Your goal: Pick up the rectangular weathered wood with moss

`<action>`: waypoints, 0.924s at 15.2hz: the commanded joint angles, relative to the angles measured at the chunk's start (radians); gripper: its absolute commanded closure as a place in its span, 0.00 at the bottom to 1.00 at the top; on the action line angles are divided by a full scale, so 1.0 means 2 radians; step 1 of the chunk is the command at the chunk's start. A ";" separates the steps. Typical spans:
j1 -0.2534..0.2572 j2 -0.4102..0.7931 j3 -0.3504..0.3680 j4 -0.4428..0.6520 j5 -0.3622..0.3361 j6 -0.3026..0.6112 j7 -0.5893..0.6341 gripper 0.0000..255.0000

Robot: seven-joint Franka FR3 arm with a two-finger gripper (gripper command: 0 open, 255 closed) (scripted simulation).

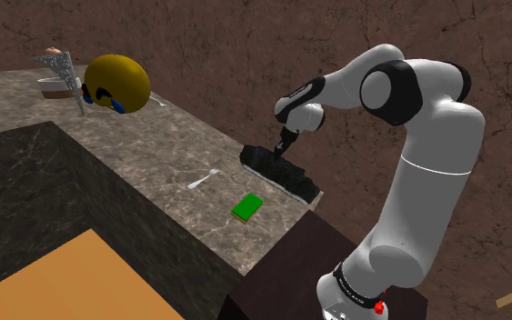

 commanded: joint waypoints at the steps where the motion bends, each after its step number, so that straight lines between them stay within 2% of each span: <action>1: 0.000 0.000 0.000 0.000 0.000 0.000 0.000 1.00; 4: 0.000 0.000 0.000 -0.001 0.000 0.001 -0.001 1.00; 14: 0.016 -0.051 -0.021 0.009 -0.049 -0.050 0.037 1.00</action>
